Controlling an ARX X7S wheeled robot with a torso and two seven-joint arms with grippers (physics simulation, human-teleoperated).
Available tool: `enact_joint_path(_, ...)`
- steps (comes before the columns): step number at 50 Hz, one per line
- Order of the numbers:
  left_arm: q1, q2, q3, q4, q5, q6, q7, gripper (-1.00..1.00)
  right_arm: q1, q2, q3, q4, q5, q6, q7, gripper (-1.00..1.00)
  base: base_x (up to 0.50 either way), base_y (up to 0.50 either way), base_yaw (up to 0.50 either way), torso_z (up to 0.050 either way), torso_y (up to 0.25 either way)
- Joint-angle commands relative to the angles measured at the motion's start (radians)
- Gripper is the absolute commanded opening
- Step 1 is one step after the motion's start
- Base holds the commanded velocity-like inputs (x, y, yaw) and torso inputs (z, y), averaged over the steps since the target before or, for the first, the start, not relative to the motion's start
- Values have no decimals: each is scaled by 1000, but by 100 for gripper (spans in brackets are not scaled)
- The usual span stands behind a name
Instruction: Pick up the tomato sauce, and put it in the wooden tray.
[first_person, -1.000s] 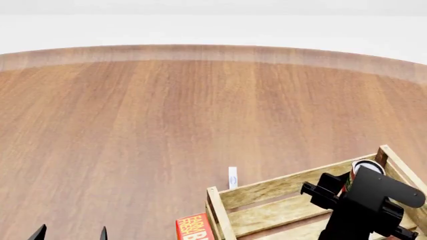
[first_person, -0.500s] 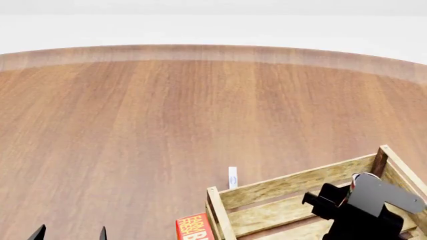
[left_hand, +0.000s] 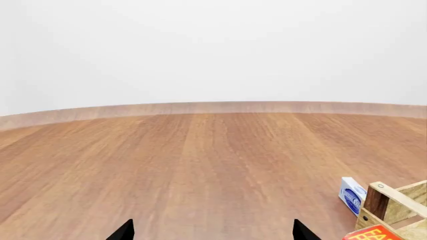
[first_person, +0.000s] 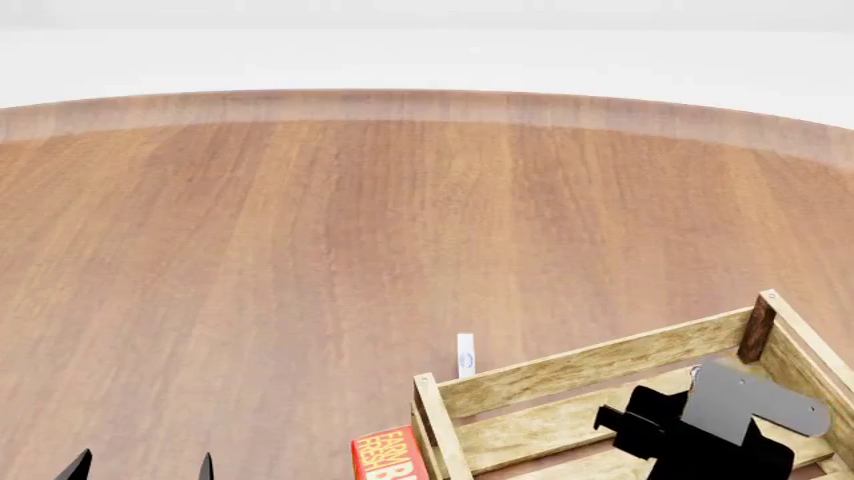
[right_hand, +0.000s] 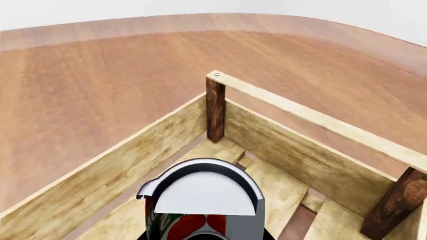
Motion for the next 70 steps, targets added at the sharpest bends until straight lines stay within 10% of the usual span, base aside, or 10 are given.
enact_joint_path(1, -1, -2, 3, -2, -1, 3, 0, 100, -3, -2, -18, 0, -33, 17, 16, -100, 0, 0, 0, 0, 0)
enact_joint_path(48, -3, -9, 14, 8, -6, -1, -11, 100, 7, 0, 8, 0, -35, 105, -17, -100, 0, 0, 0, 0, 0)
enact_joint_path(49, -3, -9, 13, 6, -7, 0, -11, 100, 7, 0, 7, 0, -36, 104, -16, 100, 0, 0, 0, 0, 0)
enact_joint_path(70, -7, -11, 18, 2, -10, 4, -13, 100, 6, 0, 3, 0, -35, 105, -19, 100, 0, 0, 0, 0, 0)
